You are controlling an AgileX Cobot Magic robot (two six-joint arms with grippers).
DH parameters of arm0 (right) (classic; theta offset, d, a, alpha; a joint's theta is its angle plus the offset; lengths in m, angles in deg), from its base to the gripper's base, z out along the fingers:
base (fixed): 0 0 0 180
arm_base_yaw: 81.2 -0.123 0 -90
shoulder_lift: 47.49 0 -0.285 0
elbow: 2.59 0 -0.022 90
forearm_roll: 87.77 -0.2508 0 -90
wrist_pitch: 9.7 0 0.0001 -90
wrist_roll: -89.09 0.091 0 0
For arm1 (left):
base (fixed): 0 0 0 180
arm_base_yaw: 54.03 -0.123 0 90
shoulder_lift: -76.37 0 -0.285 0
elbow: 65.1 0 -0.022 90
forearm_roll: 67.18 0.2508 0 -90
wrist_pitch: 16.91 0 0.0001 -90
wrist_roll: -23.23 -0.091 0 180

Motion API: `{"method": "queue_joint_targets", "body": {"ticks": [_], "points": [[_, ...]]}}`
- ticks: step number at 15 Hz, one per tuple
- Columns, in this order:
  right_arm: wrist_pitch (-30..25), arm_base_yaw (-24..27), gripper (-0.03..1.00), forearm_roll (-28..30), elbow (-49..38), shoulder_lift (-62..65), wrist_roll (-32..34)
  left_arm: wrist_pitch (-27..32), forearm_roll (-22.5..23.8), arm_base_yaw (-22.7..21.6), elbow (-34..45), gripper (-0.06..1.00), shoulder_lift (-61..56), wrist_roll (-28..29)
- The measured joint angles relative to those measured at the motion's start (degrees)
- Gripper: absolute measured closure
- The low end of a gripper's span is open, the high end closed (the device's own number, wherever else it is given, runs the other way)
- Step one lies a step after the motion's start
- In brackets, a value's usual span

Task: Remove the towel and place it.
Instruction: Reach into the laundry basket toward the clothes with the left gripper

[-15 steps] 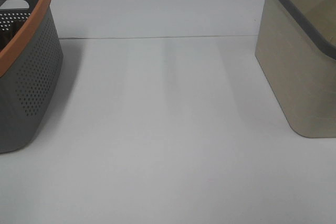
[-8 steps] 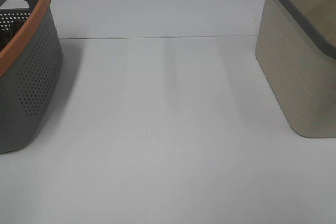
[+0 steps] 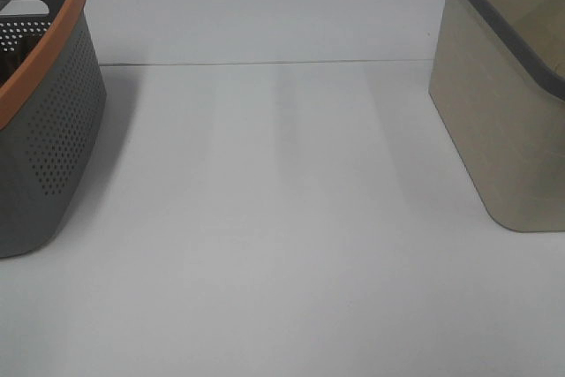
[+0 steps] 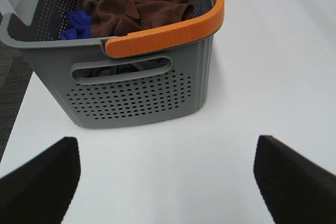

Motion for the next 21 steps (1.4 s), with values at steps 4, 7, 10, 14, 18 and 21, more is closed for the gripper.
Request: {"method": "queue_joint_targets", "body": {"ticks": [4,7,10,14,18,21], "points": [[0.0,0.0,0.24,0.0,0.0,0.0,0.0,0.0,0.0,0.0,0.0,0.09,0.0,0.0],[0.0,0.0,0.24,0.0,0.0,0.0,0.0,0.0,0.0,0.0,0.0,0.09,0.0,0.0],[0.0,0.0,0.24,0.0,0.0,0.0,0.0,0.0,0.0,0.0,0.0,0.09,0.0,0.0],[0.0,0.0,0.24,0.0,0.0,0.0,0.0,0.0,0.0,0.0,0.0,0.09,0.0,0.0],[0.0,0.0,0.24,0.0,0.0,0.0,0.0,0.0,0.0,0.0,-0.1,0.09,1.1,0.0],[0.0,0.0,0.24,0.0,0.0,0.0,0.0,-7.2,0.6,0.0,-3.0,0.09,7.6,0.0]]}}
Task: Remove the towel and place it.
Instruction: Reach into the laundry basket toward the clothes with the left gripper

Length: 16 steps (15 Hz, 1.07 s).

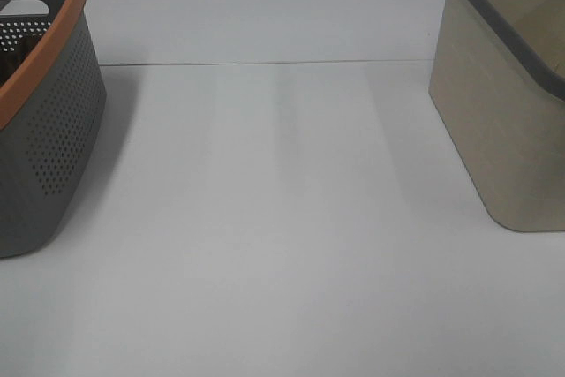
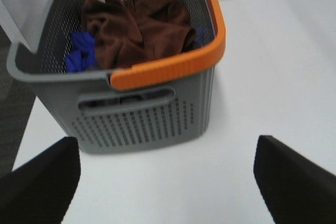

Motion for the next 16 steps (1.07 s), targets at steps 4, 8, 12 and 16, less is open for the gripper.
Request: {"method": "queue_joint_targets", "body": {"ticks": [4,8,12,16], "points": [[0.0,0.0,0.24,0.0,0.0,0.0,0.0,-14.7,1.1,0.0,-5.0,0.09,16.1,5.0],[0.0,0.0,0.24,0.0,0.0,0.0,0.0,-19.9,1.5,0.0,-13.8,0.15,33.7,10.7],[0.0,0.0,0.24,0.0,0.0,0.0,0.0,-20.2,2.5,0.0,-26.1,0.18,52.2,11.7],[0.0,0.0,0.24,0.0,0.0,0.0,0.0,-18.6,2.9,0.0,-39.2,0.21,69.0,14.5]]}}
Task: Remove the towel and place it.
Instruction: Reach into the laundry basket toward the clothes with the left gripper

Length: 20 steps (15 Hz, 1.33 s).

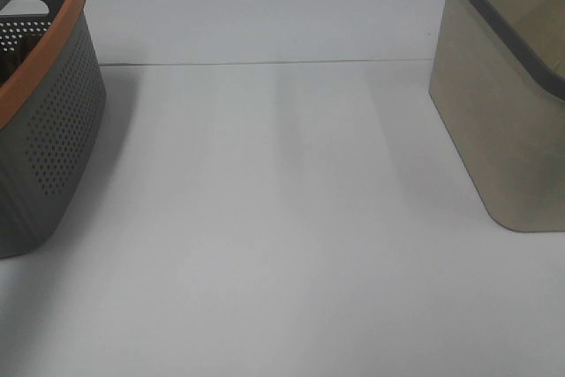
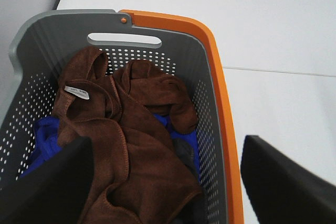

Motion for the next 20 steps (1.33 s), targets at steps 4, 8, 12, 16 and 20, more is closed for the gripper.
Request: {"method": "queue_joint_targets", "body": {"ticks": [4,8,12,16,20], "points": [[0.0,0.0,0.24,0.0,0.0,0.0,0.0,5.3,2.4,0.0,-9.2,0.22,8.6,2.9],[0.0,0.0,0.24,0.0,0.0,0.0,0.0,16.7,6.5,0.0,-23.6,0.22,19.7,4.9],[0.0,0.0,0.24,0.0,0.0,0.0,0.0,25.0,7.8,0.0,-33.2,0.22,26.8,6.2],[0.0,0.0,0.24,0.0,0.0,0.0,0.0,32.0,8.1,-4.2,-40.0,0.27,33.4,6.2],[0.0,0.0,0.24,0.0,0.0,0.0,0.0,33.6,4.0,-9.3,-41.0,0.29,37.0,5.0]]}}
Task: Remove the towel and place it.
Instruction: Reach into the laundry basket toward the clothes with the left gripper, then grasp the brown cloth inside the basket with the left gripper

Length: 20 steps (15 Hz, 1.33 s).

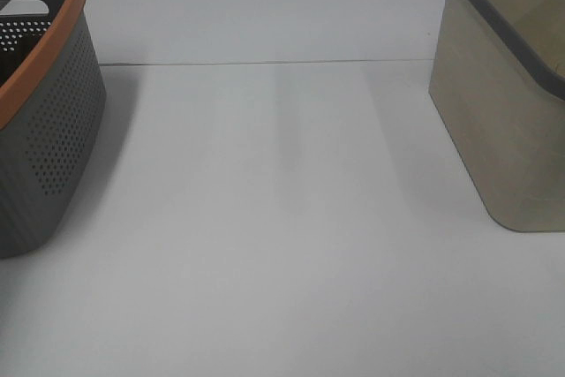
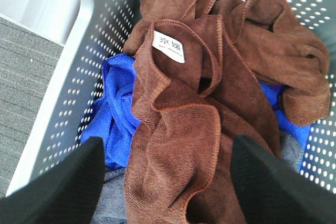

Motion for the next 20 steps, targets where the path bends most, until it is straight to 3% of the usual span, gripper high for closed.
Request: {"method": "queue_joint_targets", "body": {"ticks": [14,20], "points": [[0.0,0.0,0.24,-0.1,0.0,0.0,0.0,-0.7,-1.0,-1.0,-9.5,0.29,15.5,-1.9],[0.0,0.0,0.24,-0.1,0.0,0.0,0.0,-2.3,-0.5,-1.0,-10.5,0.38,18.2,-1.4]]}}
